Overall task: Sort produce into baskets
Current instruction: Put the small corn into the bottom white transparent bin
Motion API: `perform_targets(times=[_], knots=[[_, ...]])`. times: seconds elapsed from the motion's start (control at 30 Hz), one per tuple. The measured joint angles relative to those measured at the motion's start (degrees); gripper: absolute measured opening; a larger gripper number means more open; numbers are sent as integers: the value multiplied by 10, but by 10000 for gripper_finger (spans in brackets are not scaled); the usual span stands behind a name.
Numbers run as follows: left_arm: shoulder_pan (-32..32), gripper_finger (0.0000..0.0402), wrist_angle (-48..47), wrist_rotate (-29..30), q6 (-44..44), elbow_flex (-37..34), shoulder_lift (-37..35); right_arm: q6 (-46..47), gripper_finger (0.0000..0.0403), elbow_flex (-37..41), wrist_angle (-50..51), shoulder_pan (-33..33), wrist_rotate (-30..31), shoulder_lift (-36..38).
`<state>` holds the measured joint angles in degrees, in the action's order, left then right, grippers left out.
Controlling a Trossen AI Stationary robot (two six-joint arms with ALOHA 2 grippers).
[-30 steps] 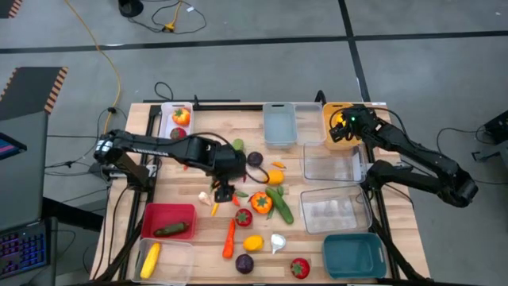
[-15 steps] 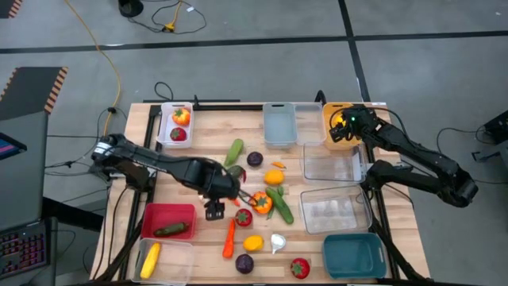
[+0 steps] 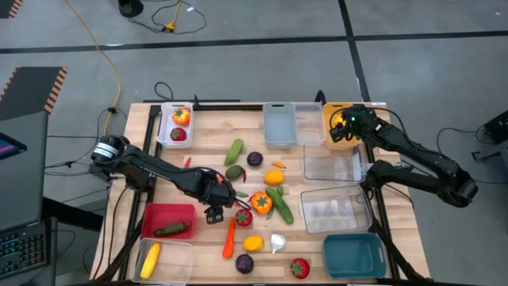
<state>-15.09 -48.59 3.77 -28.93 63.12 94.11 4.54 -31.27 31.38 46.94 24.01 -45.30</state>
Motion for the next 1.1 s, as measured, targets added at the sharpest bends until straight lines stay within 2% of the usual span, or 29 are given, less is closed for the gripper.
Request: perform_targets(times=[0.27,0.43,0.9,1.1], knots=[[0,240,87,-4,-24,-76,0,0,261,0,0,0,0,0],[0,218,130,3,-24,-97,0,0,261,0,0,0,0,0],[0,169,152,18,-50,-130,0,0,261,0,0,0,0,0],[0,119,154,17,-52,-129,13,0,261,0,0,0,0,0]])
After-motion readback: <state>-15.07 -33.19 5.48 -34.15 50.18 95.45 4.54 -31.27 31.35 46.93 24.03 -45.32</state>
